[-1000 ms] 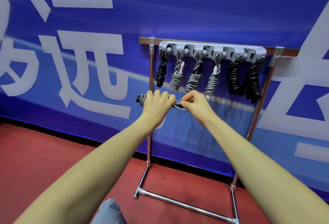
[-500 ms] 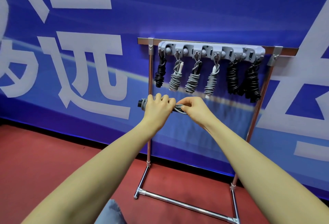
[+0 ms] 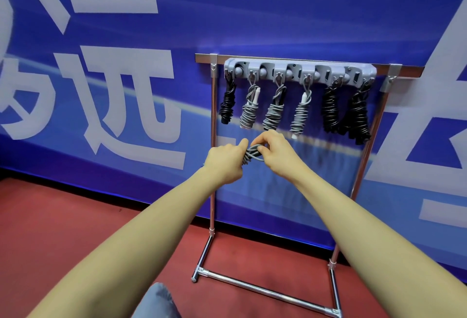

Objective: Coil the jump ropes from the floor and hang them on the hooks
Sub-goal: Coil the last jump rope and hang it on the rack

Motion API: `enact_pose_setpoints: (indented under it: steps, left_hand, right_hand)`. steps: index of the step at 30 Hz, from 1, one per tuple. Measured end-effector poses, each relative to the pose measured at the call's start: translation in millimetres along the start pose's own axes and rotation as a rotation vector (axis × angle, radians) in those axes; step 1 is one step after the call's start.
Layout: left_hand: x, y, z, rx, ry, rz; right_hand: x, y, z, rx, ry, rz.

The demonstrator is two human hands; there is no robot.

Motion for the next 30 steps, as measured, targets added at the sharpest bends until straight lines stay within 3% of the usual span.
enact_pose_setpoints:
  steps: [5, 12, 17, 23, 30]
  left_hand:
    - [0, -4, -7, 0.074, -0.12, -0.032]
    - [0, 1, -11, -0.039, -0.238, 0.102]
    - [-3, 6, -10, -0.133, -0.318, 0.07]
    - [-6, 6, -7, -0.208, -0.416, 0.047]
    - [-8, 0, -17, -0.185, -0.571, 0.0]
  right_hand:
    - [3, -6, 1, -0.048, -0.013, 0.051]
    - [5, -4, -2, -0.074, 0.08, 0.116]
    - [4, -3, -2, -0.032, 0.186, 0.173]
    - [-4, -5, -3, 0.04, 0.523, 0.235]
    - [-3, -4, 3, 0.0, 0.782, 0.105]
Point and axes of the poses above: each hand's wrist, its own y-axis towards the middle knuckle, its own x-axis out of the palm, z = x × y, the point moved 2 cm from there along y, towards the middle knuckle, and after that the axes turned 7 degrees about -x, right-handed, at the moved point
